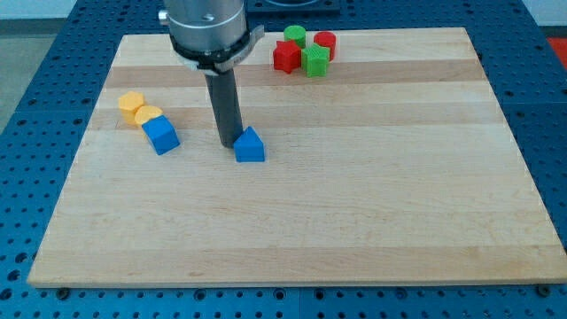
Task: Place the red star at the bottom right side of the board
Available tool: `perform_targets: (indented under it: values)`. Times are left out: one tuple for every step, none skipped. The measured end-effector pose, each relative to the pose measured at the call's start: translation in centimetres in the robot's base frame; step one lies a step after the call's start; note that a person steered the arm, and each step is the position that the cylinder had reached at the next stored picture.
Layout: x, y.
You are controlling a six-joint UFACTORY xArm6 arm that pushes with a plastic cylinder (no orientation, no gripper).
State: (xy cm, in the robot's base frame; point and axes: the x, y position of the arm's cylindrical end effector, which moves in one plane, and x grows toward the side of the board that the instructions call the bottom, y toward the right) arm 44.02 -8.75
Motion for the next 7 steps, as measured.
perform_targets:
  values:
    - [0.1, -1.8]
    - [0.9, -6.3]
    - [1.8, -10.2]
    - [2.2, -12.3]
    - [1.3, -13.8]
    - [-1.2, -10.0]
    - [-0.4, -1.9]
